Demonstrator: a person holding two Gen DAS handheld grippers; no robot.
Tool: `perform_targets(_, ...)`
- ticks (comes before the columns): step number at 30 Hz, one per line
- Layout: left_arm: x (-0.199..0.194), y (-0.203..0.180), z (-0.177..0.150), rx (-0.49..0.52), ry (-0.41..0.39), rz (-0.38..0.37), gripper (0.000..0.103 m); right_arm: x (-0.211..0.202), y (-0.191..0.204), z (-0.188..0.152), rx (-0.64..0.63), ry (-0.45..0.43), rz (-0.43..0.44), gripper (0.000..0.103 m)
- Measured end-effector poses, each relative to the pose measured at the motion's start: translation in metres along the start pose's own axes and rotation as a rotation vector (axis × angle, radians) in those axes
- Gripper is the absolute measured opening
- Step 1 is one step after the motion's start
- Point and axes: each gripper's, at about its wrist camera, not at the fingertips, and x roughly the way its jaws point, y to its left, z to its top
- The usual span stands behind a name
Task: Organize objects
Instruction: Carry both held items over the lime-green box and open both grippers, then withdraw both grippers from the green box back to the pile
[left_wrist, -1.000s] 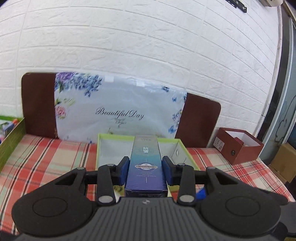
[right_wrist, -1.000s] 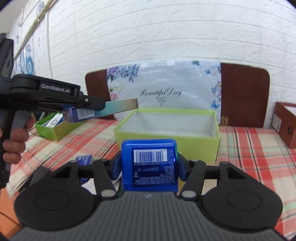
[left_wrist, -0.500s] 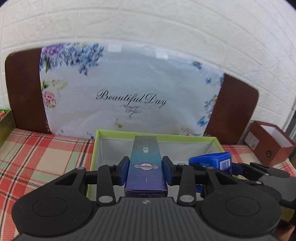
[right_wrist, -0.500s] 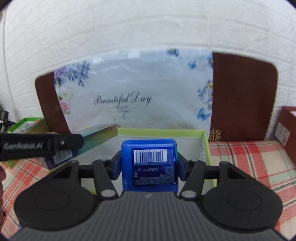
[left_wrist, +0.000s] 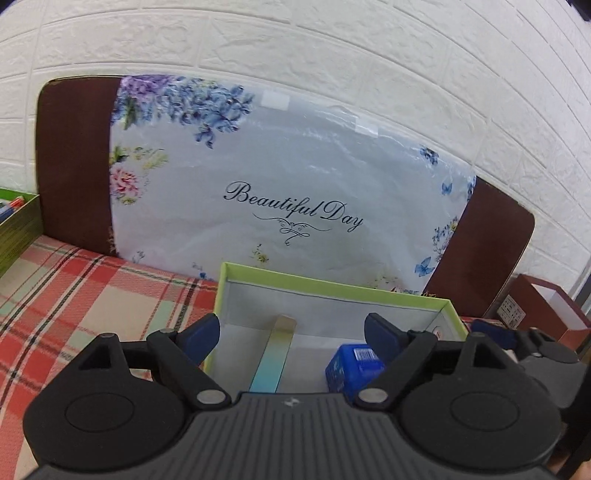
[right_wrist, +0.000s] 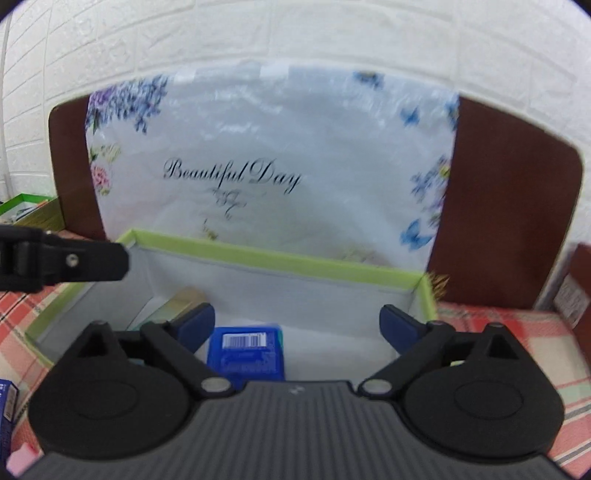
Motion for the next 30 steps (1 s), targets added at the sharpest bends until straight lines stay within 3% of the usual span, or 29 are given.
perform_targets(3,-0.025,0.0,-0.002,0.007,-0.02,0.008,0.089,-0.029,-0.006,0.004,0.008,-0.04,-0.017,0.103)
perform_targets(9,-0.091,-0.008,-0.023,0.048,-0.035,0.059,0.089,-0.114,-0.007,-0.008,0.037,-0.114,0.016,0.103)
perform_targets(16,-0.156,-0.016,-0.076,0.077,-0.061,0.056,0.091,-0.211,-0.016,-0.051,0.082,-0.18,0.079,0.103)
perform_targets(19,-0.169,-0.018,-0.106,0.078,-0.023,0.064,0.092,-0.241,-0.018,-0.075,0.088,-0.181,0.076,0.103)
perform_targets(24,-0.17,-0.023,-0.149,0.083,0.06,0.046,0.092,-0.267,-0.017,-0.125,0.116,-0.14,-0.007,0.103)
perform_targets(30,-0.167,-0.034,-0.179,0.111,0.117,-0.006,0.092,-0.268,-0.017,-0.187,0.103,-0.003,-0.108,0.103)
